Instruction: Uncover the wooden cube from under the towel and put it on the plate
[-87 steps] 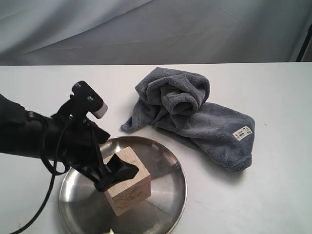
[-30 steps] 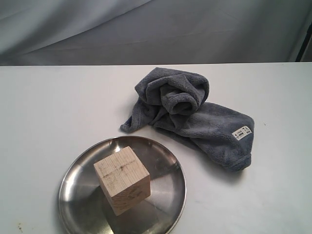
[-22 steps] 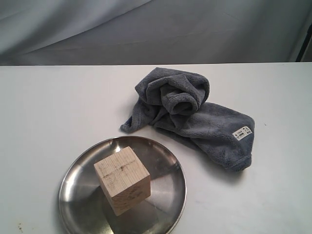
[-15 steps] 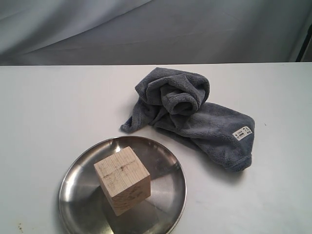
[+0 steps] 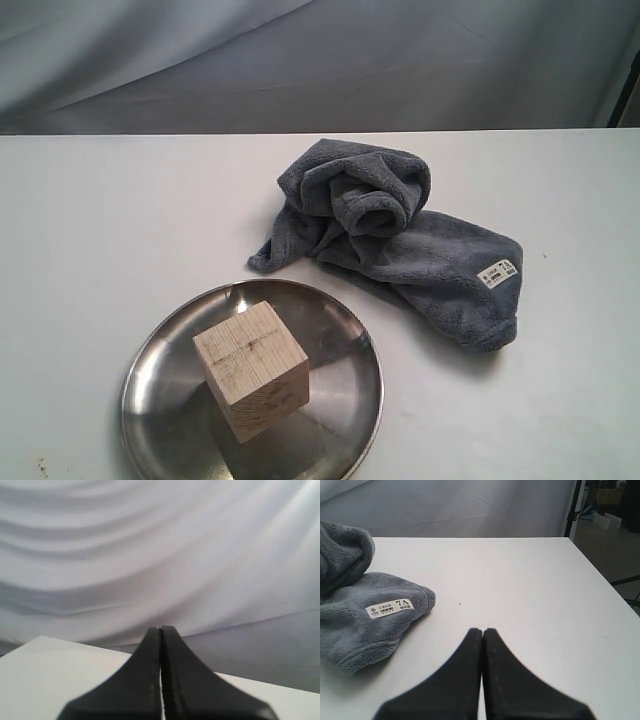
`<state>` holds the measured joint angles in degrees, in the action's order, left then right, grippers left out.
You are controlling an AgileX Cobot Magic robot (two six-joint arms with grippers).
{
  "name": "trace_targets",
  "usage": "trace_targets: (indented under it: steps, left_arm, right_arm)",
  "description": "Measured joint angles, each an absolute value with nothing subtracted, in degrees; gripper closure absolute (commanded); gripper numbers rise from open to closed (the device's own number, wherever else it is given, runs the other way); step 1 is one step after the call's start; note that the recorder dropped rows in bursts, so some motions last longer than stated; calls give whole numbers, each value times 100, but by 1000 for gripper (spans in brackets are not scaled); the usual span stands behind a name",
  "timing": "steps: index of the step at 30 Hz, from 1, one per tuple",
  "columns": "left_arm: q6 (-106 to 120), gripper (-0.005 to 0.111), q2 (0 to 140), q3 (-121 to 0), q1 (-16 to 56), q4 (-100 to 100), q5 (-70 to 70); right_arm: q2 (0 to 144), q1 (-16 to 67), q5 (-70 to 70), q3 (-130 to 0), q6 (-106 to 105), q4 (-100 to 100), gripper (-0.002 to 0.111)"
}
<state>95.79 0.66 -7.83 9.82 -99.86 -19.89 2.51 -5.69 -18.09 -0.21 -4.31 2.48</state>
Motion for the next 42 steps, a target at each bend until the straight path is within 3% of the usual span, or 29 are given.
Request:
trace_targets:
  steps: [7, 19, 23, 26, 29, 42]
  left_arm:
    - [9514, 107, 23, -733, -68, -10001, -1031]
    - [9478, 107, 23, -733, -226, -10001, -634]
    - [7170, 107, 23, -590, -226, -7664, -456]
    - [3308, 107, 23, -442, -226, -3775, 0]
    - [862, 107, 23, -204, -226, -1230, 350]
    - [-75, 107, 23, -25, -226, 121, 1588]
  right_arm:
    - [251, -569, -1809, -21, -431, 248, 108]
    - [251, -569, -1809, -21, -431, 248, 108]
    - [251, -569, -1809, -21, -431, 248, 108]
    - [251, -569, -1809, -21, -431, 248, 108]
    - [251, -569, -1809, -21, -431, 248, 108]
    - [251, -569, -1809, -21, -431, 248, 108]
